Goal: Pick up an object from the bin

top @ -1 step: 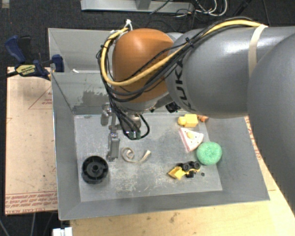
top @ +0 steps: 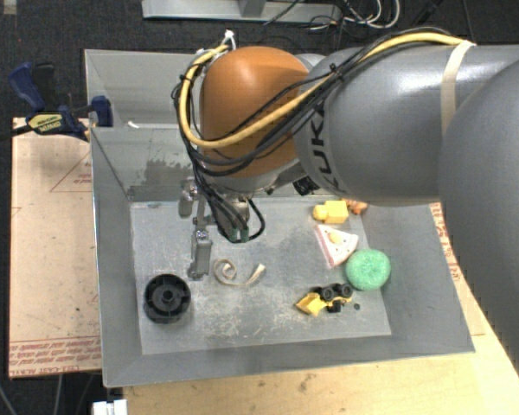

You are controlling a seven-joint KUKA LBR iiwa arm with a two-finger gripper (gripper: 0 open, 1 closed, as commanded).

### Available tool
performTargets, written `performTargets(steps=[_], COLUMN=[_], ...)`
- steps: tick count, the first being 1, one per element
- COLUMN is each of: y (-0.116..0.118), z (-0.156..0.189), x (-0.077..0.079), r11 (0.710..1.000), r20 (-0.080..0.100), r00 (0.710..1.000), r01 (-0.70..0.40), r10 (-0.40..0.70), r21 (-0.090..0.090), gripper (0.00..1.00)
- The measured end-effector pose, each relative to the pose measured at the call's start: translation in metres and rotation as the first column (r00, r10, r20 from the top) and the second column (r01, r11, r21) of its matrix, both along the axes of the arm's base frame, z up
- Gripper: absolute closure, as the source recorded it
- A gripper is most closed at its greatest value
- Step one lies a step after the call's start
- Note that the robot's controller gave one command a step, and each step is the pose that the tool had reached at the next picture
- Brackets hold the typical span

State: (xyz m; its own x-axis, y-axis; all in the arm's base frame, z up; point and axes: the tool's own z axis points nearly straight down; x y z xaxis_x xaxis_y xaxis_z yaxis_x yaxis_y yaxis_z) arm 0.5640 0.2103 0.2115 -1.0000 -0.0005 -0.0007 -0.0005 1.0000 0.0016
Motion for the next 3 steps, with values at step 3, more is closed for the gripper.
performTargets(steps=[3], y=[0.028], z=[-0.072], x=[-0.029], r11=[0.757], r20=[0.003], r00=[0.757], r01=[-0.653], r10=[0.653], r21=[-0.001], gripper=[0.00])
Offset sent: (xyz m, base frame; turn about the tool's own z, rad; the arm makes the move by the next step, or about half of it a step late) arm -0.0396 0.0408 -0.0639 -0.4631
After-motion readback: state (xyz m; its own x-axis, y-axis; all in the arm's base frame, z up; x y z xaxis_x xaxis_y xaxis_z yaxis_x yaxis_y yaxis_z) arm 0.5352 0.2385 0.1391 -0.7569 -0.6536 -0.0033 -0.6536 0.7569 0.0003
